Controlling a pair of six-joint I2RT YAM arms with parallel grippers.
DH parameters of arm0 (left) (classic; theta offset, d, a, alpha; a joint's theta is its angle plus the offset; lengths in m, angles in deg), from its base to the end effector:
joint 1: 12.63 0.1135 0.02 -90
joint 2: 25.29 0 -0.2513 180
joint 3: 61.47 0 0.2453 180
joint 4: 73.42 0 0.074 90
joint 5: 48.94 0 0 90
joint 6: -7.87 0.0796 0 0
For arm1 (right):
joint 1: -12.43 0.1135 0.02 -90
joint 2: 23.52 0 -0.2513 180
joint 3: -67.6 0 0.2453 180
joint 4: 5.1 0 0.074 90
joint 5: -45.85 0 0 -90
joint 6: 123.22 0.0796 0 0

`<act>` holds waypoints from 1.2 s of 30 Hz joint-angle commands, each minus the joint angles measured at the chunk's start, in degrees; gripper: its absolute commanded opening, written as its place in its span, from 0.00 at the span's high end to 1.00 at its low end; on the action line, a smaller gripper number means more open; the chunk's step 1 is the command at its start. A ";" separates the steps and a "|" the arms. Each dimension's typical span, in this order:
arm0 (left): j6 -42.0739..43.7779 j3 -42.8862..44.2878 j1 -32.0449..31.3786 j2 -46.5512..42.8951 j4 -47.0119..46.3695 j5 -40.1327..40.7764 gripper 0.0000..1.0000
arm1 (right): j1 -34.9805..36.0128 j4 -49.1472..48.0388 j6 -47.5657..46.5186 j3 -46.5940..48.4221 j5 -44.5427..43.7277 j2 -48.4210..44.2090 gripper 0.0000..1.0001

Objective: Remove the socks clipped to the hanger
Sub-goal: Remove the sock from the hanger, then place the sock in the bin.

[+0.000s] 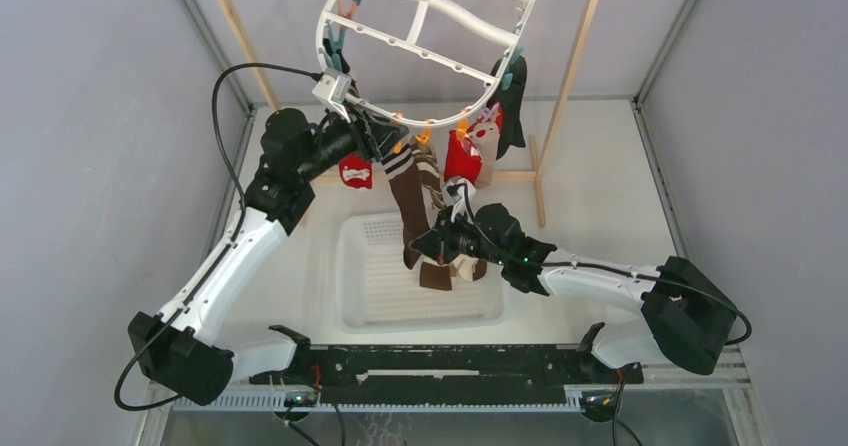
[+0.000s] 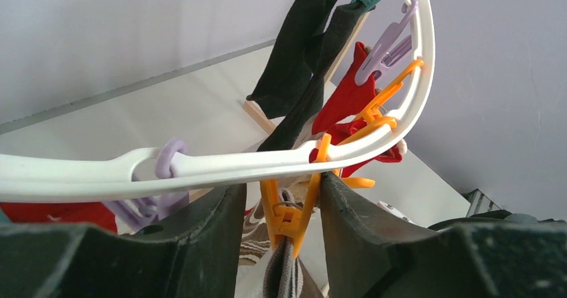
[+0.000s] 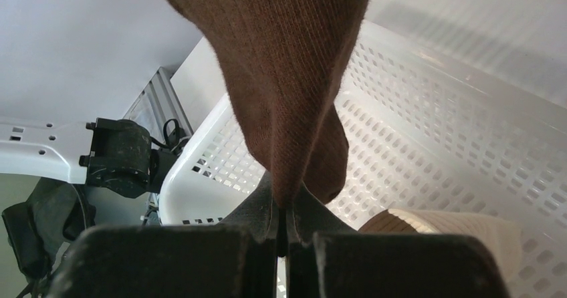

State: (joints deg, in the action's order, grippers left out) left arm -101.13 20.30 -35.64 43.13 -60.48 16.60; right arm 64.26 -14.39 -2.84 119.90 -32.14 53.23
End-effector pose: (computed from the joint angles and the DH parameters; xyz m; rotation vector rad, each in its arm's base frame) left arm 0.2749 -0.1526 0.4049 0.4051 1.5871 -0.9016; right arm 0.1923 0.2715 0.2169 -0.5297 1.9326 1.1631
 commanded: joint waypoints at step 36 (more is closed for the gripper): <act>-0.21 3.23 0.33 -0.29 0.84 1.00 0.45 | 4.34 4.83 -3.01 1.66 2.98 -5.75 1.00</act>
State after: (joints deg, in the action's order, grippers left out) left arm -101.57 20.43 -35.64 44.12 -60.20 16.22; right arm 67.28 -11.22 -3.54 119.18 -30.58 50.30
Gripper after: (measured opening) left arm 0.491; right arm 0.019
